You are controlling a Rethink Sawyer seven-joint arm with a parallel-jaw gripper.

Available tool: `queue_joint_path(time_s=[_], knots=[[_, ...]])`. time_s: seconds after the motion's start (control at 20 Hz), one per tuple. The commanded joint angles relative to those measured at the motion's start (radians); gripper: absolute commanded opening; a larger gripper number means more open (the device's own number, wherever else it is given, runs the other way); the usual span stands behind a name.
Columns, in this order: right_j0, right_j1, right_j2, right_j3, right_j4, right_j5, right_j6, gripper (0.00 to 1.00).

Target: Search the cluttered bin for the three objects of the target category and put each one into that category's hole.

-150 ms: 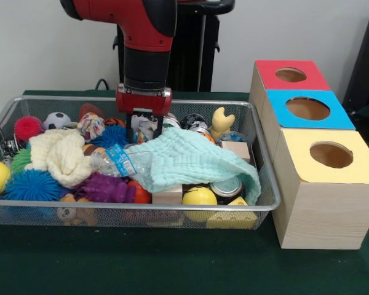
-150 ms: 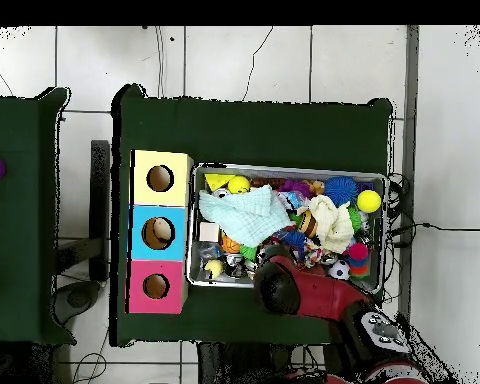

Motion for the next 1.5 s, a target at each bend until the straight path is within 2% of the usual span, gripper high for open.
queue_joint_path(time_s=[0.05, 0.6, 0.65, 0.85, 1.05, 1.25, 1.5], knots=[[0.014, -0.054, 0.074, 0.039, 0.058, 0.042, 0.210, 1.00], [0.017, -0.098, 0.076, 0.060, 0.079, 0.073, 0.188, 1.00], [0.017, -0.095, 0.075, 0.059, 0.062, 0.040, 0.184, 0.00], [0.036, -0.087, 0.051, 0.060, 0.050, -0.034, 0.199, 0.00], [0.012, -0.084, 0.074, 0.067, 0.055, -0.024, 0.207, 0.00], [0.023, -0.078, 0.063, 0.065, 0.070, -0.001, 0.209, 0.00], [0.010, -0.062, 0.077, 0.068, 0.058, -0.025, 0.211, 0.00]])
